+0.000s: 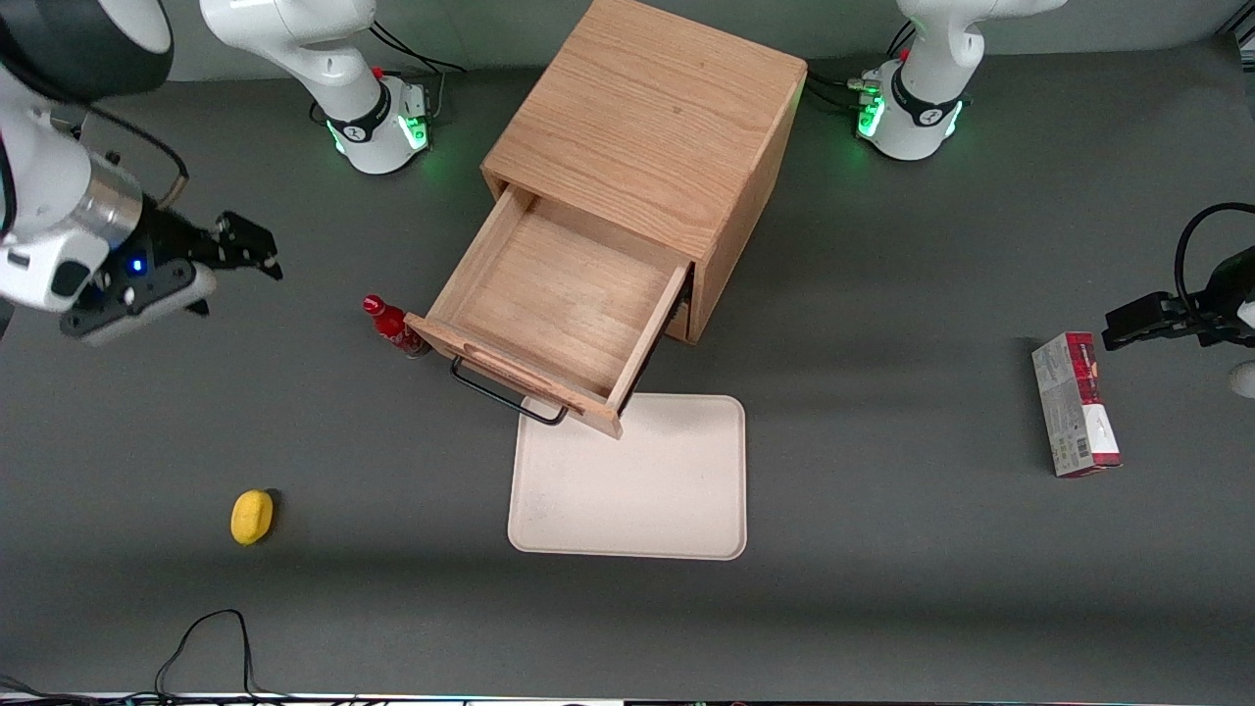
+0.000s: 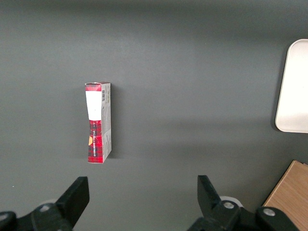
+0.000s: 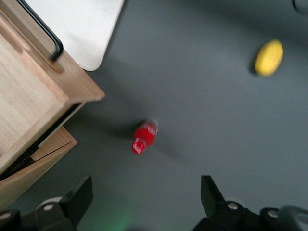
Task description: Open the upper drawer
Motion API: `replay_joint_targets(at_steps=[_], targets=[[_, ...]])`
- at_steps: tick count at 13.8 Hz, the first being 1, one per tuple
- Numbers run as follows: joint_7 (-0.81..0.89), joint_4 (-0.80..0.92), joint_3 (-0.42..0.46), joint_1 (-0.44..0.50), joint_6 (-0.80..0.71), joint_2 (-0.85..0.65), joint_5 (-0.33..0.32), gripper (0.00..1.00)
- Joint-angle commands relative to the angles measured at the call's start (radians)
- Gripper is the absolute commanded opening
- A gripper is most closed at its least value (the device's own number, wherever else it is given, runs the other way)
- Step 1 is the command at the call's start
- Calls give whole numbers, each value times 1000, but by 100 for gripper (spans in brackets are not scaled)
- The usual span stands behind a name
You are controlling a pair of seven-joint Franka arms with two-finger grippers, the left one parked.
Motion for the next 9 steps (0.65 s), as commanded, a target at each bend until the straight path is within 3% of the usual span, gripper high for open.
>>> replay_joint_targets(at_steps=[1,4,9], targets=[[107,-146,-1,11,34,-154,-57,100],[99,-73,-2,8,32,-114,-97,100],[98,4,-84,8,5,-32,-90,100]])
